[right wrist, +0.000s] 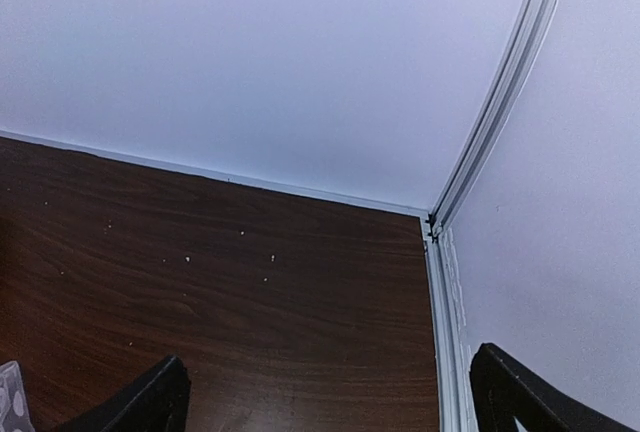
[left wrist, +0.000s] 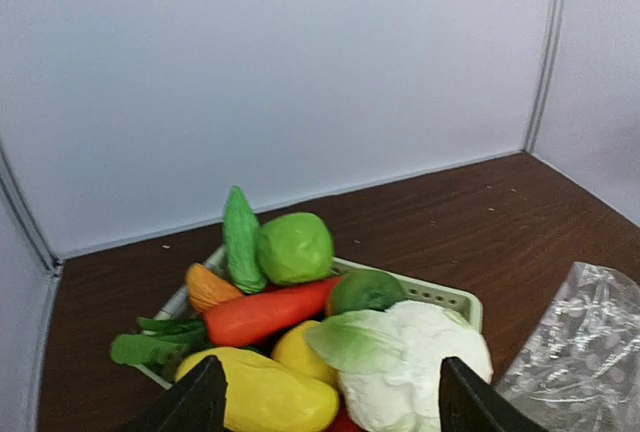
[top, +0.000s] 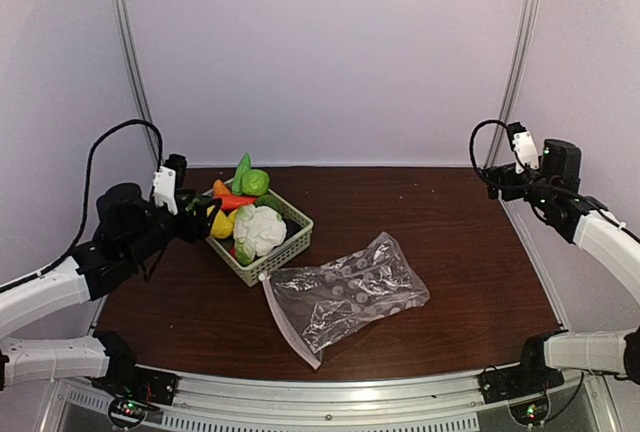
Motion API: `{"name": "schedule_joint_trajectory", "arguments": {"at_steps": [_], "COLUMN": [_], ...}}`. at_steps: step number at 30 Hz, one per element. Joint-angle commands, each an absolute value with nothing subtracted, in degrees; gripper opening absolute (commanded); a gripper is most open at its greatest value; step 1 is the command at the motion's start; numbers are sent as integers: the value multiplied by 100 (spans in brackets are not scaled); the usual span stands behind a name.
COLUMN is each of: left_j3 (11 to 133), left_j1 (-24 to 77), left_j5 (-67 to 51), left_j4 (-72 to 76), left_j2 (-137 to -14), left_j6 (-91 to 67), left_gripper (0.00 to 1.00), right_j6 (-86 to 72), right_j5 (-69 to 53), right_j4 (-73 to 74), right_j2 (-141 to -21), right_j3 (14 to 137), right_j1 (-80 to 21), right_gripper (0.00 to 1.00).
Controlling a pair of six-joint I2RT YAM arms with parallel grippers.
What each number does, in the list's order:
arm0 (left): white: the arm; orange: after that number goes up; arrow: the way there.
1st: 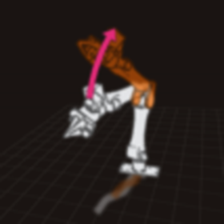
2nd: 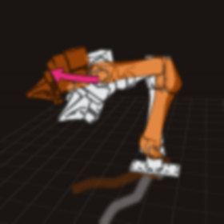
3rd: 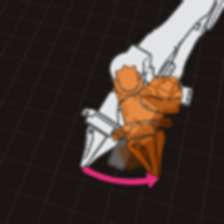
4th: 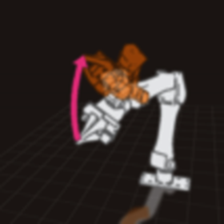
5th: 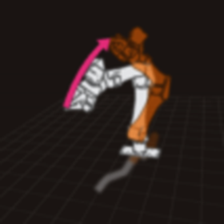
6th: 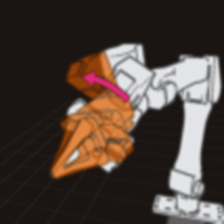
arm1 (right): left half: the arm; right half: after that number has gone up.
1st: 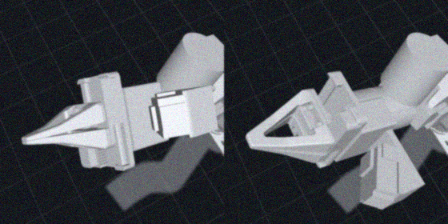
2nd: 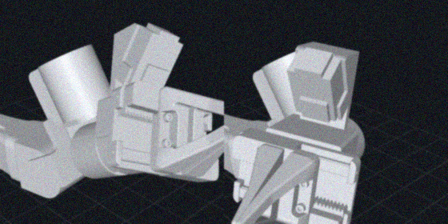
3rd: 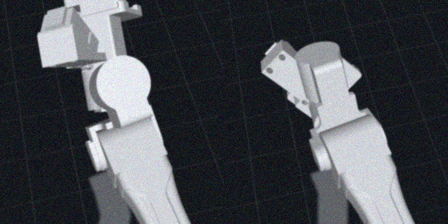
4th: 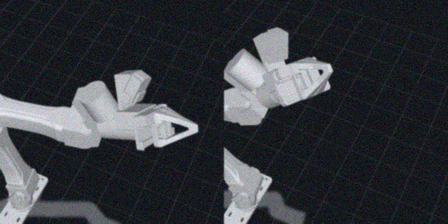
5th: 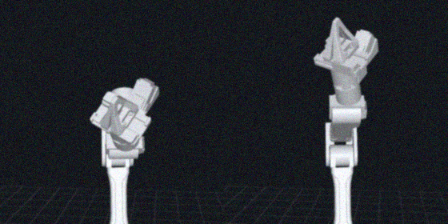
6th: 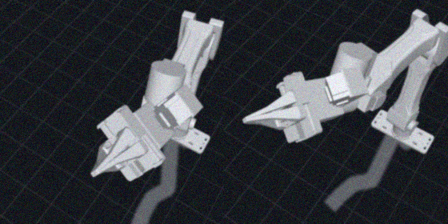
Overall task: Place the food in the zip-top bag and seal the zipper
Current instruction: Adjust the zipper food storage bag at the center of the board.
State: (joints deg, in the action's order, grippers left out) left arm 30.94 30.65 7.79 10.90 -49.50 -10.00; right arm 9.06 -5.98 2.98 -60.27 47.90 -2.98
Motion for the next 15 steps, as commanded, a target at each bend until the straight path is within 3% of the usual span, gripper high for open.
{"name": "schedule_joint_trajectory", "arguments": {"at_steps": [1, 4, 7, 11, 15], "left_j3": [3149, 3015, 2916, 3138, 3502], "left_j1": [3895, 4933, 5716, 6444, 6520], "left_j5": [376, 896, 1275, 1561, 1181], "left_j4": [666, 511, 470, 278, 220], "left_j2": [-4974, -4971, -5256, -6137, -6995], "left_j6": [-1819, -2251, -2850, -3516, -4466], "left_gripper": [69, 69, 70, 74, 78], "right_j6": [1433, 1845, 2226, 2439, 2533], "right_j5": [-1420, -2322, -2281, -2087, -2175], "right_j4": [706, 1034, 1487, 1818, 2060], "right_j2": [-5912, -6231, -6731, -7350, -7993], "right_j3": [4453, 4547, 4942, 5355, 5654], "right_j1": [-264, -344, -794, -1327, -1689], "right_gripper": [99, 89, 82, 84, 87]}}
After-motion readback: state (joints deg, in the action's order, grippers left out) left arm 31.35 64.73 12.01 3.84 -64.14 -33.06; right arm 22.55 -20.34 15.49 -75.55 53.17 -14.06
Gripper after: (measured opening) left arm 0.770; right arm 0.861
